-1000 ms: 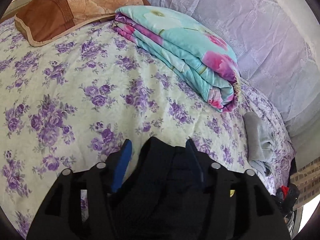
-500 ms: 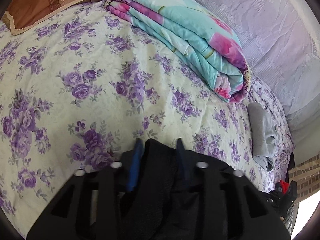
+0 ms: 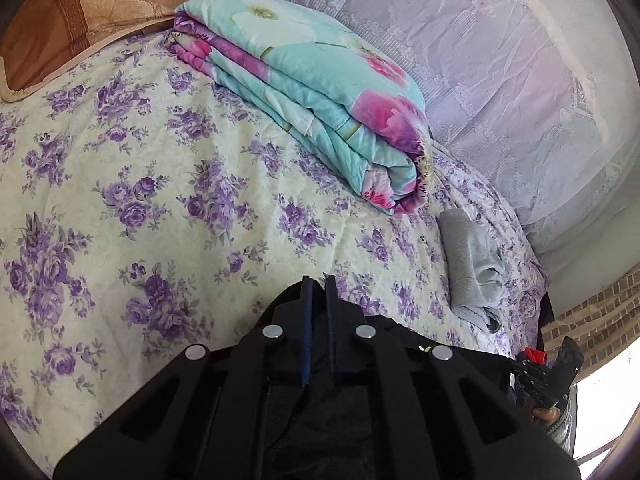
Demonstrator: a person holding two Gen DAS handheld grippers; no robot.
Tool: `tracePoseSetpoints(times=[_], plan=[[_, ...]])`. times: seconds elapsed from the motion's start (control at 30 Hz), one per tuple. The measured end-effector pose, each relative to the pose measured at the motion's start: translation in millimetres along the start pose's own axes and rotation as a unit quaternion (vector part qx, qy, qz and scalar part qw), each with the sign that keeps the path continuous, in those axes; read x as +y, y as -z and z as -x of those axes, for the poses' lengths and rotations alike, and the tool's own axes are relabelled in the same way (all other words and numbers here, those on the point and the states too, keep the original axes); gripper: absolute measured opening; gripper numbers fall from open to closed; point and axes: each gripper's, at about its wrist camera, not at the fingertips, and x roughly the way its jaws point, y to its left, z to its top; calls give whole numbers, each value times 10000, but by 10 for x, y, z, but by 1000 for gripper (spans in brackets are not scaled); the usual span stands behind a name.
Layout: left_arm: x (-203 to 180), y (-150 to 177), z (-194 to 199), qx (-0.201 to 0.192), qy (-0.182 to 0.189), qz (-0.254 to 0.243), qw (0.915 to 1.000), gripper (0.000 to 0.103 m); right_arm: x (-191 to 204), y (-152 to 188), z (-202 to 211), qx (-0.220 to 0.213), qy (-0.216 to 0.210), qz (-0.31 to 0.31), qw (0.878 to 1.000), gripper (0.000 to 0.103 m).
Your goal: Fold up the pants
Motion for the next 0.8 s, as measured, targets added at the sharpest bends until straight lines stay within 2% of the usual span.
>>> tracePoseSetpoints(times=[0.17, 0.37, 0.47, 0.6, 0.7, 0.8], plan=[[-68, 158, 379, -275, 295, -120, 9991, 4, 341, 137, 453, -412, 34, 231, 9989, 6], [189, 542, 973, -716, 826, 283, 9936, 4, 1002, 527, 1088, -866, -51, 622, 9943, 6], [388, 874, 1249, -858, 857, 475, 9915, 4, 1342, 854, 1234, -795, -191, 815, 9933, 6], [787, 1370, 1544, -849, 725, 964, 9891, 2, 1705, 1388, 1148, -379, -459, 948, 9937, 6], [985, 1669, 1645, -707, 712, 1382, 9853, 2, 1835, 1702, 950, -5, -549, 934, 9941, 6], [958, 1854, 1741, -679, 650, 1369, 9861, 3, 1854, 1888, 799, 148, -505, 841, 9951, 6]])
